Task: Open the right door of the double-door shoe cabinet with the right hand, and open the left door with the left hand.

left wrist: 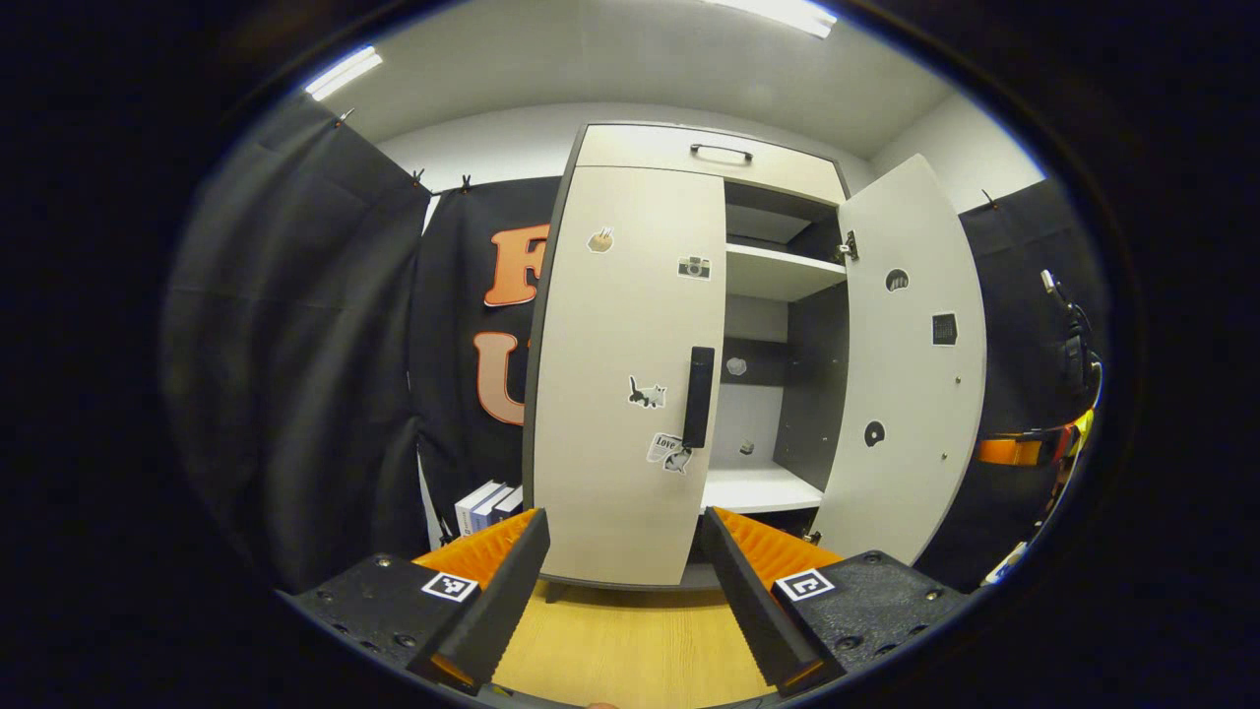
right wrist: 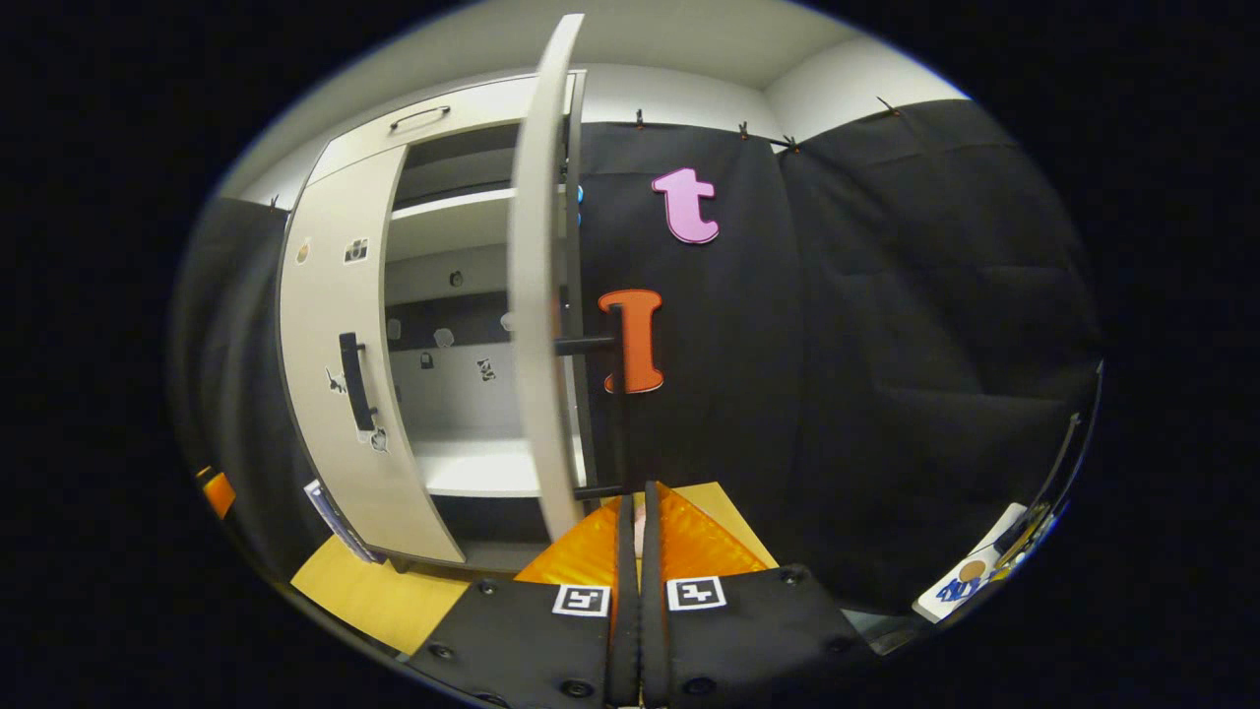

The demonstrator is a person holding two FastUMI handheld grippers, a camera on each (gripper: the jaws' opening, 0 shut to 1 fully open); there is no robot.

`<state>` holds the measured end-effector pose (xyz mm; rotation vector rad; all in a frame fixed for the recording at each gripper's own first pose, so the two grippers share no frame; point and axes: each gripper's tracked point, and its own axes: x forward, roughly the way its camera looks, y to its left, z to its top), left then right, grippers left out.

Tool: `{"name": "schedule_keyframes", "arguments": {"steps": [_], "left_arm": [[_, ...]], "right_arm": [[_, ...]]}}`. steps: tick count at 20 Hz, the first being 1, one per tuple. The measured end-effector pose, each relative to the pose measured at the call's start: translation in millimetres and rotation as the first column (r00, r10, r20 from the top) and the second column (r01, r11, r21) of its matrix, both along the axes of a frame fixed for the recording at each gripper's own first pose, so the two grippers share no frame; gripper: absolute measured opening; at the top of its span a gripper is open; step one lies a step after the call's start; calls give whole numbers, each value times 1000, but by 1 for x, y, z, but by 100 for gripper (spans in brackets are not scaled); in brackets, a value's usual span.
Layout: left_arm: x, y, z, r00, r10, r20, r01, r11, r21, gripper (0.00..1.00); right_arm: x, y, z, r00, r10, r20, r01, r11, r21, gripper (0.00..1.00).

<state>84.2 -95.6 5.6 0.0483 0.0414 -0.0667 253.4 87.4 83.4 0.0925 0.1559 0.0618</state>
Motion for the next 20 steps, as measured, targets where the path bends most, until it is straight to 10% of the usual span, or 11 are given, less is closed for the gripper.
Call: {"name": "schedule_keyframes", "arguments": {"steps": [16, 18, 20], "left_arm": [[140, -79, 5, 999, -21, 33, 20, 999, 50, 95], [157, -81, 3, 1000, -21, 22, 20, 999, 32, 94], [170, -82, 7, 1000, -11, 29, 11, 1000, 16, 95]], "right_arm": [[13, -31, 19, 993, -55, 107, 57, 998, -13, 9], [12, -33, 22, 991, -56, 118, 58, 998, -14, 48], [12, -39, 23, 989, -69, 130, 73, 997, -26, 52]]}}
